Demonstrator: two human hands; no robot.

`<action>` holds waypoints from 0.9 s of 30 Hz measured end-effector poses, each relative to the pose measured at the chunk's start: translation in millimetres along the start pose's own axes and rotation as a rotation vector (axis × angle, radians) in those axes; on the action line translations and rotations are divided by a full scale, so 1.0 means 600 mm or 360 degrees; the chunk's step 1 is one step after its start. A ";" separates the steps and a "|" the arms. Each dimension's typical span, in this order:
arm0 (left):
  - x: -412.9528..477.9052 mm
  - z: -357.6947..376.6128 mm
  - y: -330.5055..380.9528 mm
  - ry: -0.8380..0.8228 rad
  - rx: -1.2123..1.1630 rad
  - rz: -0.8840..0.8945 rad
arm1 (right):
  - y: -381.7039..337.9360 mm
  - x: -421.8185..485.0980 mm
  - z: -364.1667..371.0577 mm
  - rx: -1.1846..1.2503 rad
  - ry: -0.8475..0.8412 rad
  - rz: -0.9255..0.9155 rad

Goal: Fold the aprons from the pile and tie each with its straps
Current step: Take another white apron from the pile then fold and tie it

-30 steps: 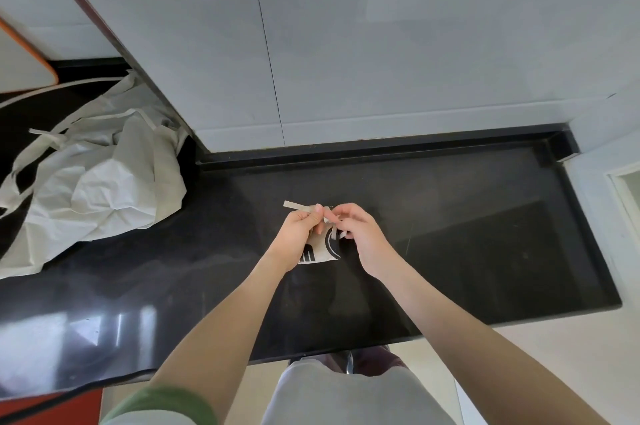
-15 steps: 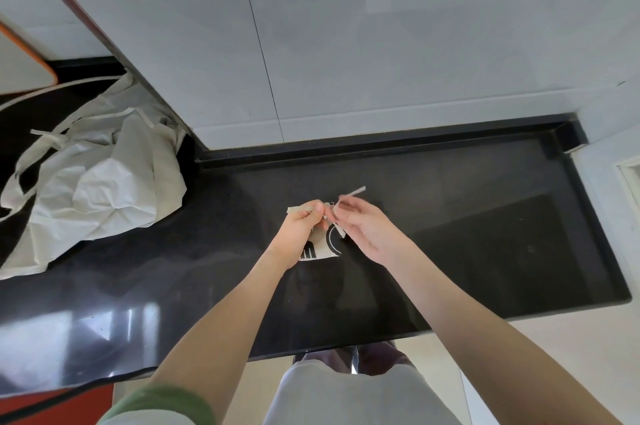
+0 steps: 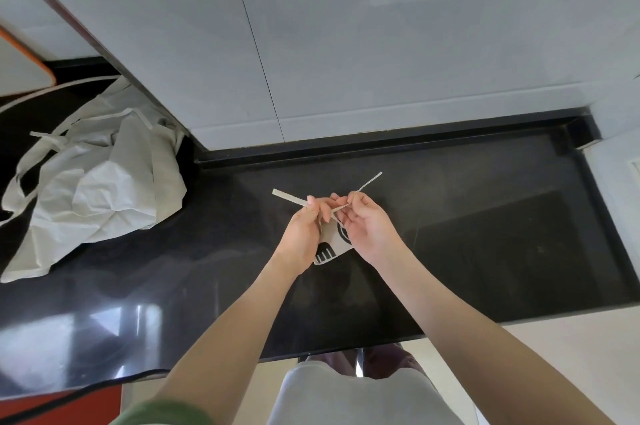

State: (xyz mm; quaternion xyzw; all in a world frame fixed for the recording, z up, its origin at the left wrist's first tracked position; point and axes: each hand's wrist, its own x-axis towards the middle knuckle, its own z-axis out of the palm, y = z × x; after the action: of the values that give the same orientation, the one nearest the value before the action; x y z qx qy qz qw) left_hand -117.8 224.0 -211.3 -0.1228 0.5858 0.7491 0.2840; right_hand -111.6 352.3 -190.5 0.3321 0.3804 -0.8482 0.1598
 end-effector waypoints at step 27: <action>-0.009 0.024 0.016 -0.0046 -0.0440 -0.0270 | 0.004 -0.004 -0.023 -0.2029 -0.0099 -0.0282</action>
State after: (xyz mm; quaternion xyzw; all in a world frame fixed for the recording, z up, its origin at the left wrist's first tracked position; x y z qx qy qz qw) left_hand -116.7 234.8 -196.7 -0.1990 0.4604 0.7976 0.3351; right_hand -102.4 361.3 -196.9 0.1147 0.8310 -0.4749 0.2661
